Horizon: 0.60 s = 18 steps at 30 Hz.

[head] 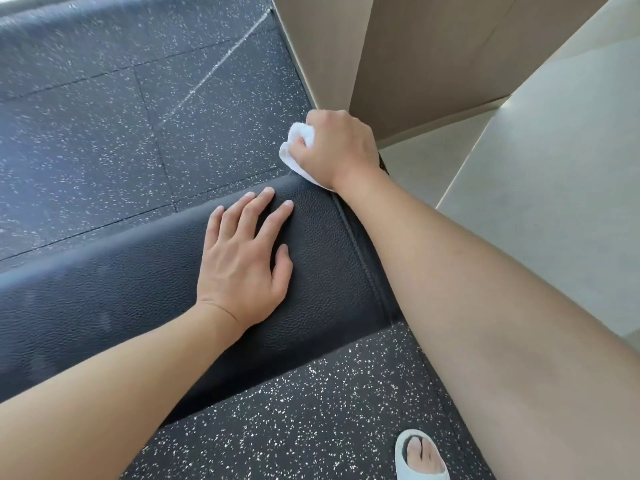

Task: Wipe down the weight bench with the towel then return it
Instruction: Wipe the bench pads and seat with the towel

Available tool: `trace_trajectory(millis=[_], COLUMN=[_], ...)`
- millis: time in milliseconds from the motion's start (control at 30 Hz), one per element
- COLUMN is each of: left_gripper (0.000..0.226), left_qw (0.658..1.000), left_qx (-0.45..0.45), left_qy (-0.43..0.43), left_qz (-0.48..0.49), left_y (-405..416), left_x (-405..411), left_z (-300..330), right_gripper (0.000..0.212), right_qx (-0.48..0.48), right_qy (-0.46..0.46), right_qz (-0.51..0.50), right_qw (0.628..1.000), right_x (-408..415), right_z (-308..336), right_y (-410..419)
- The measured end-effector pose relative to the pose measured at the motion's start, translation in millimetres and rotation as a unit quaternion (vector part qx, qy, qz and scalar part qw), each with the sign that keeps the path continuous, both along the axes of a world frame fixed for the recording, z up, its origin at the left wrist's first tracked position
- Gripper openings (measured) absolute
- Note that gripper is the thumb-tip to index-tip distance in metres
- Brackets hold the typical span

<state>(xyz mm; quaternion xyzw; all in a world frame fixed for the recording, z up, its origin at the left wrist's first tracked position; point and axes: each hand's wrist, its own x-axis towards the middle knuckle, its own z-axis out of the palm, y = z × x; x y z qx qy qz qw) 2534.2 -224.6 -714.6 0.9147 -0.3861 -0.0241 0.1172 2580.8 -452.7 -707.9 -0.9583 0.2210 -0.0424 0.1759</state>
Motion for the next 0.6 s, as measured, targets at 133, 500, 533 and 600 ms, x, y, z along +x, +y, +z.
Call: trace_trajectory(millis=[133,500,533,600], left_gripper=[0.060,0.060,0.060,0.060], left_qw=[1.000,1.000,1.000,1.000], left_qx=[-0.002,-0.001,-0.003,-0.004], left_qy=[-0.002,0.001,-0.001,-0.002], left_qz=[0.003,0.007,0.006,0.006], left_y=[0,-1,-2,-3], left_x=[-1,-2,-2,-2], left_z=[-2,1,1,1], right_gripper=[0.032,0.023,0.023,0.024], right_qx=[-0.017,-0.017,-0.017,0.002], right_qy=[-0.045,-0.153,-0.149,-0.138], right_qz=[-0.058,0.015,0.015,-0.008], right_qw=[0.997,0.988,0.989,0.990], right_x=[-36,-197,-186,-159], right_z=[0,-8,-8,-6], right_y=[14,48,42,28])
